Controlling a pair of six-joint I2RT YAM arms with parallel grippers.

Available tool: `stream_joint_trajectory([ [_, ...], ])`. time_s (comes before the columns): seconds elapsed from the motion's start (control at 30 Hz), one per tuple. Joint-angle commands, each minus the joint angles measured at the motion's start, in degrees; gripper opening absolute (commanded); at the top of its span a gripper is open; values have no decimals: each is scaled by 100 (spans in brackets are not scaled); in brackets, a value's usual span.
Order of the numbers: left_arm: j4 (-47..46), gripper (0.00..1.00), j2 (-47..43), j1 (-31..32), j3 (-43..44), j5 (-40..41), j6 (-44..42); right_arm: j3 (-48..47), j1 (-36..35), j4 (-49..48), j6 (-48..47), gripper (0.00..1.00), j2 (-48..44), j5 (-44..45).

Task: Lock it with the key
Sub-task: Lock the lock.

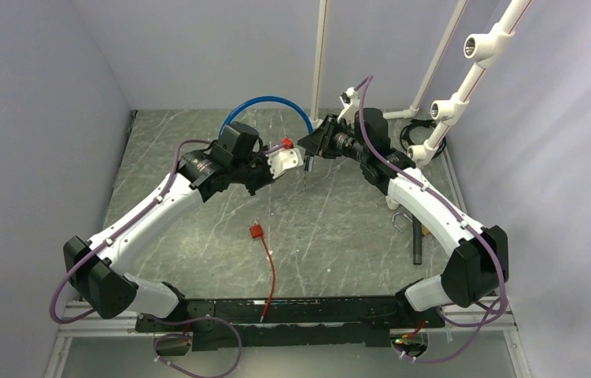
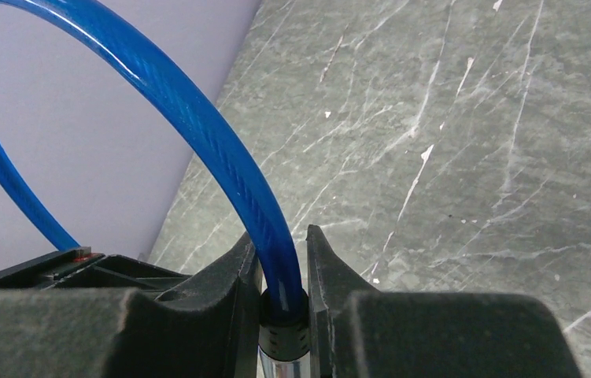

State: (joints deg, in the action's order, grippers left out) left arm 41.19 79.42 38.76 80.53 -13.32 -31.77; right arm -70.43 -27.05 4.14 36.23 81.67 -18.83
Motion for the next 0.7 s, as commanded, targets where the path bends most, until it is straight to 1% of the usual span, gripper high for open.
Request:
stream_joint_trajectory([
  [0.0, -336, 0, -48, 150, 253, 285, 57, 55, 16, -441, 101, 0, -204, -161],
  [0.3, -393, 0, 19, 265, 346, 253, -83, 235, -126, -441, -131, 0, -356, -251],
  [0.67, -318, 0, 100, 378, 346, 164, -177, 329, -213, -441, -65, 0, -457, -280],
])
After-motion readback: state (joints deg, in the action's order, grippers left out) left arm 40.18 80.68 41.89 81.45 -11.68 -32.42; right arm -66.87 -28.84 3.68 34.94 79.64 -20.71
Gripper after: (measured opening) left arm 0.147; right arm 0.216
